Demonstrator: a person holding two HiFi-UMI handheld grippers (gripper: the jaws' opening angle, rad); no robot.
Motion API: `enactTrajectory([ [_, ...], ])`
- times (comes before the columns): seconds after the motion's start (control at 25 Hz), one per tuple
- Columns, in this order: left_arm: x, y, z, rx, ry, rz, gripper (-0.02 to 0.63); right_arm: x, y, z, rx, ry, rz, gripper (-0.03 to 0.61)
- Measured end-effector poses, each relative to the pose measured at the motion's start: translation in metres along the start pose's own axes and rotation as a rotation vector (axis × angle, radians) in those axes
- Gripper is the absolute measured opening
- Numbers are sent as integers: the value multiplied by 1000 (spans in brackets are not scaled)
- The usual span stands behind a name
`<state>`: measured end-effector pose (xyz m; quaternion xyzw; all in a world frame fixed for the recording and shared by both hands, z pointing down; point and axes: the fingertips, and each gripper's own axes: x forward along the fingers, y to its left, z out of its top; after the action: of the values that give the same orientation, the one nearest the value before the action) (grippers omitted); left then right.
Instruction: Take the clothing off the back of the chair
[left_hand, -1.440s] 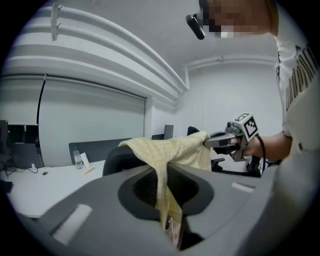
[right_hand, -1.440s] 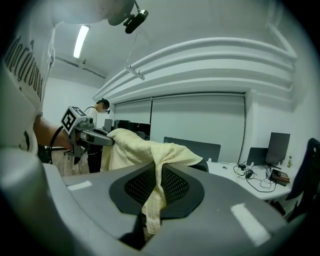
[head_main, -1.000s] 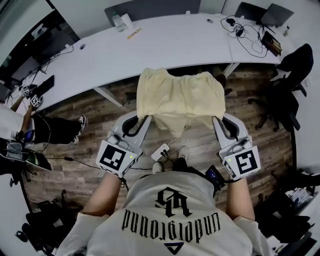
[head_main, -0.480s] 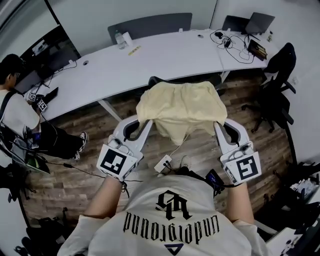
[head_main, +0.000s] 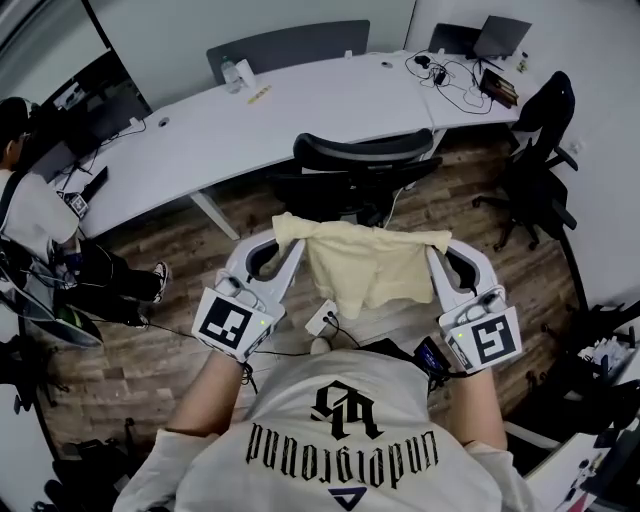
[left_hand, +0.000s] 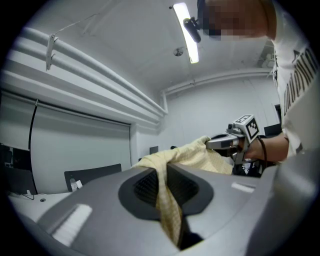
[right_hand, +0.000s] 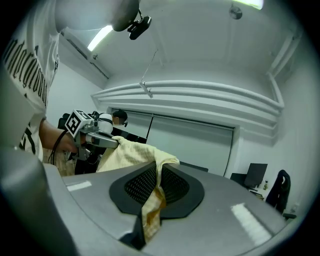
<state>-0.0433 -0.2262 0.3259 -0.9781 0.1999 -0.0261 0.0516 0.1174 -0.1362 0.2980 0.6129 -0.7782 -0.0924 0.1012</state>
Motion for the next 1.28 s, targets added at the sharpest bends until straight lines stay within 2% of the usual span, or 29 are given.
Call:
enactTrajectory([
  [0.24,0,-29,11,58,-27,14,75,-33,-8,1,1,-19,-1,23],
  [0.56,16,-104,12,43,6,17,75,-98,-33,-17,29,-10,37,23],
  [0.72,18,-145,11,10,32,36,75,-134,-37,-32,53,1,63,23],
  [1.04,-10,-212,4,46,80,86,75,-195,-21,-48,73,-10,133,23],
  [1.28,-40,-239,-5,36,113,103,75,-221,5,-61,113,8,165,23],
])
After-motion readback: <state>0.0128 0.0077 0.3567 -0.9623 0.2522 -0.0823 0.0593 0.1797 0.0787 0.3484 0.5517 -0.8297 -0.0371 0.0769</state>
